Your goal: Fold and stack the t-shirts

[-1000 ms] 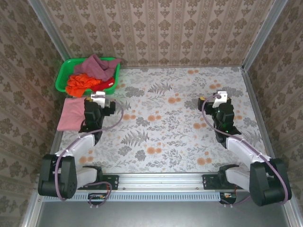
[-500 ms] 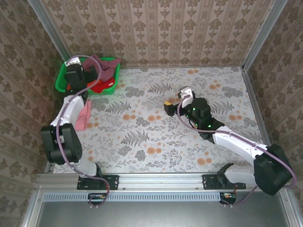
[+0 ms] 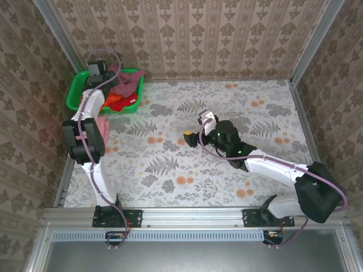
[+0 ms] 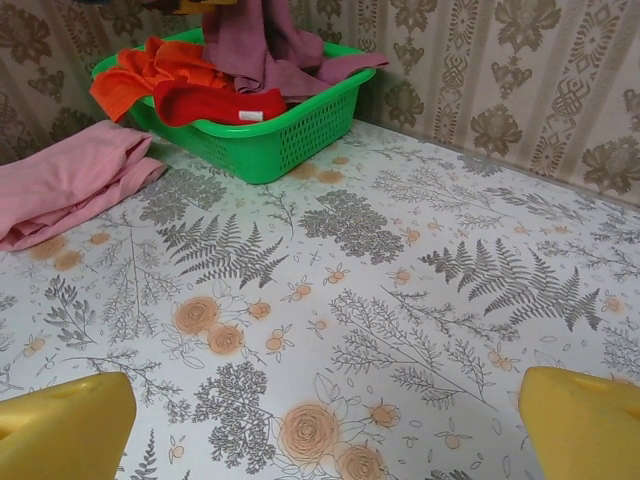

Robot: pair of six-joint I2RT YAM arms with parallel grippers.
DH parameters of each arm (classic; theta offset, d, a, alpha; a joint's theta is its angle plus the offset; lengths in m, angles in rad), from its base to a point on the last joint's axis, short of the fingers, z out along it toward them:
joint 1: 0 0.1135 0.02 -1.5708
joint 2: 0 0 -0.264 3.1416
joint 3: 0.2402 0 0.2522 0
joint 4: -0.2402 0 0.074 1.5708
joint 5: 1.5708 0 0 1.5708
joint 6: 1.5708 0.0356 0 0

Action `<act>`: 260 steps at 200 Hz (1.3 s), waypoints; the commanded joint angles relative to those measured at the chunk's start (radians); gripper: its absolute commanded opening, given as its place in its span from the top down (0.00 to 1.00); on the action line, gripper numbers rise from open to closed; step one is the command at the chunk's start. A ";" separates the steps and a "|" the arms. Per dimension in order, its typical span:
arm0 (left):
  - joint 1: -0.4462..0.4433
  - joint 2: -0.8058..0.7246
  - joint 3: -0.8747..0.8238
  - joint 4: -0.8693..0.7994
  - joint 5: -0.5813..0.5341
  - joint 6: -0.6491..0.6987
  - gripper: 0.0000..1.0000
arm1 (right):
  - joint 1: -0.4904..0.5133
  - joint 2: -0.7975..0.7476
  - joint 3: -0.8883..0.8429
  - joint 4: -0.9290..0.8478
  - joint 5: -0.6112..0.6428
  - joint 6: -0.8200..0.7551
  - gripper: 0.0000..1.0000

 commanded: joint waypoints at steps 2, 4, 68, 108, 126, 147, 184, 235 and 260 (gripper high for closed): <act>-0.008 -0.049 0.043 -0.030 0.081 0.012 1.00 | 0.007 -0.005 0.038 -0.026 -0.003 0.014 0.00; -0.011 -0.057 0.039 -0.025 0.081 0.016 1.00 | 0.007 -0.005 0.039 -0.027 -0.003 0.014 0.00; -0.041 -0.266 0.093 0.048 0.227 0.103 1.00 | 0.007 0.043 0.070 -0.007 -0.002 0.030 0.00; -0.096 -0.345 0.223 -0.017 0.313 0.102 1.00 | 0.007 0.085 0.077 0.007 -0.005 0.066 0.00; -0.159 -0.385 0.269 -0.044 0.323 0.128 1.00 | 0.007 0.092 0.070 0.031 -0.005 0.088 0.00; -0.248 -0.431 0.305 -0.075 0.300 0.180 1.00 | 0.007 0.093 0.066 0.044 -0.010 0.106 0.00; -0.391 -0.496 0.293 -0.105 0.282 0.229 1.00 | 0.007 0.064 0.032 0.070 0.016 0.124 0.00; -0.480 -0.597 -0.087 0.033 0.284 0.109 1.00 | 0.003 -0.038 -0.057 0.090 0.095 0.144 0.00; -0.478 -0.643 -0.357 0.156 0.288 -0.016 1.00 | -0.014 -0.089 -0.112 0.088 0.148 0.168 0.00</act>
